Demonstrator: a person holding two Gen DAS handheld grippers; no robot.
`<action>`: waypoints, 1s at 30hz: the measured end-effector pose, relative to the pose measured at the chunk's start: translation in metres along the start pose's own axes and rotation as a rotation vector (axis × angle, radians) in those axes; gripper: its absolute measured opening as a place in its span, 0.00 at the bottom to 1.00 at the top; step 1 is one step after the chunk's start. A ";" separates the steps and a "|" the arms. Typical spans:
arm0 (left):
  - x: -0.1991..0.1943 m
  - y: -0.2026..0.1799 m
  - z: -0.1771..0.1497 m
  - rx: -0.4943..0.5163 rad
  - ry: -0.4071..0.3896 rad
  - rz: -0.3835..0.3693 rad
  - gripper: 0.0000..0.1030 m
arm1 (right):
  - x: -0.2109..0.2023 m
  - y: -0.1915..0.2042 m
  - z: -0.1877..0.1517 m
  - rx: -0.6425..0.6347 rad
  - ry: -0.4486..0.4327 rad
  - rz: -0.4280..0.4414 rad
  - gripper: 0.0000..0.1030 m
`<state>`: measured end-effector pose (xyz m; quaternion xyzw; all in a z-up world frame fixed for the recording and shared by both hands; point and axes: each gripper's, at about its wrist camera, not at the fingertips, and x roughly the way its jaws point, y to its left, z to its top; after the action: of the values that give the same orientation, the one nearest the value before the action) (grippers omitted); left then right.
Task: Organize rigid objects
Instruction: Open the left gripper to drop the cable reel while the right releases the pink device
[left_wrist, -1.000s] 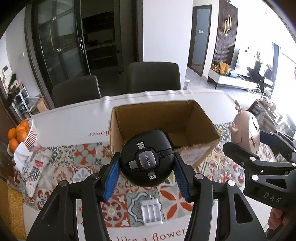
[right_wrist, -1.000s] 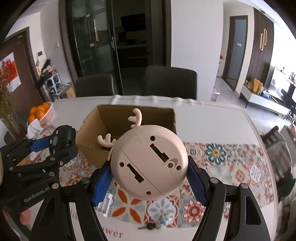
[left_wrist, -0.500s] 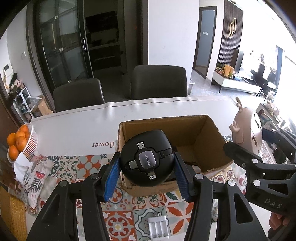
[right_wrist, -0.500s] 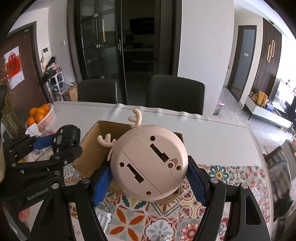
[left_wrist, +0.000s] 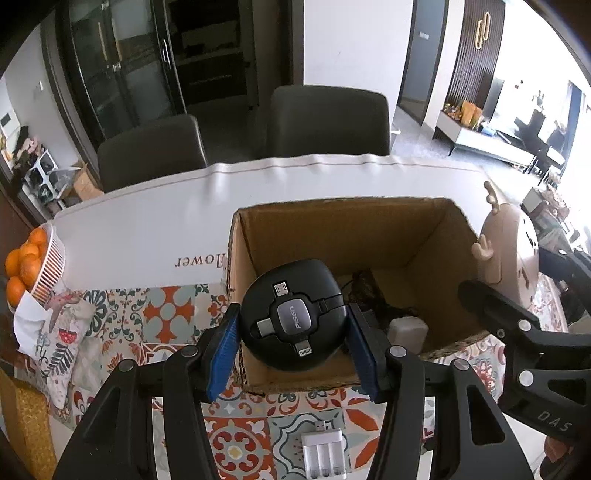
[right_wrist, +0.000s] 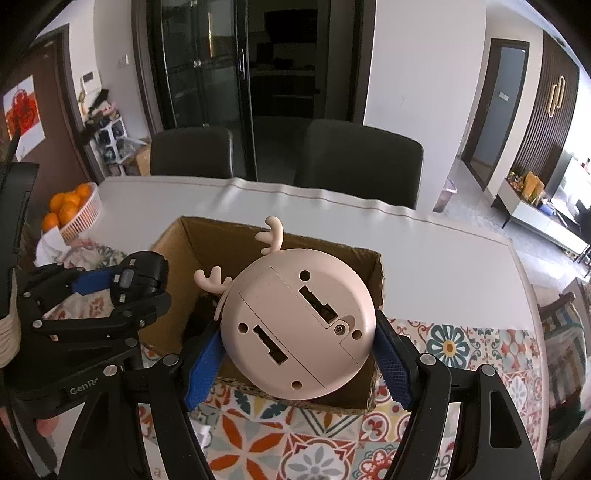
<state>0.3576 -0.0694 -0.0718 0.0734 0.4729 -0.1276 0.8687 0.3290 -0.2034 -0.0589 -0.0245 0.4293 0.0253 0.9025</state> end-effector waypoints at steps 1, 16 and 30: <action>0.002 0.000 0.000 0.002 0.007 0.001 0.53 | 0.002 0.000 0.000 -0.004 0.004 -0.003 0.72; -0.002 0.005 -0.003 -0.003 -0.031 0.128 0.85 | 0.017 0.001 0.001 -0.009 0.034 -0.006 0.72; -0.031 0.026 -0.019 -0.085 -0.069 0.226 0.92 | 0.013 0.016 0.003 -0.032 0.026 0.007 0.78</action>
<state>0.3342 -0.0352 -0.0557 0.0851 0.4363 -0.0112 0.8957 0.3385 -0.1869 -0.0675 -0.0377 0.4405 0.0349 0.8963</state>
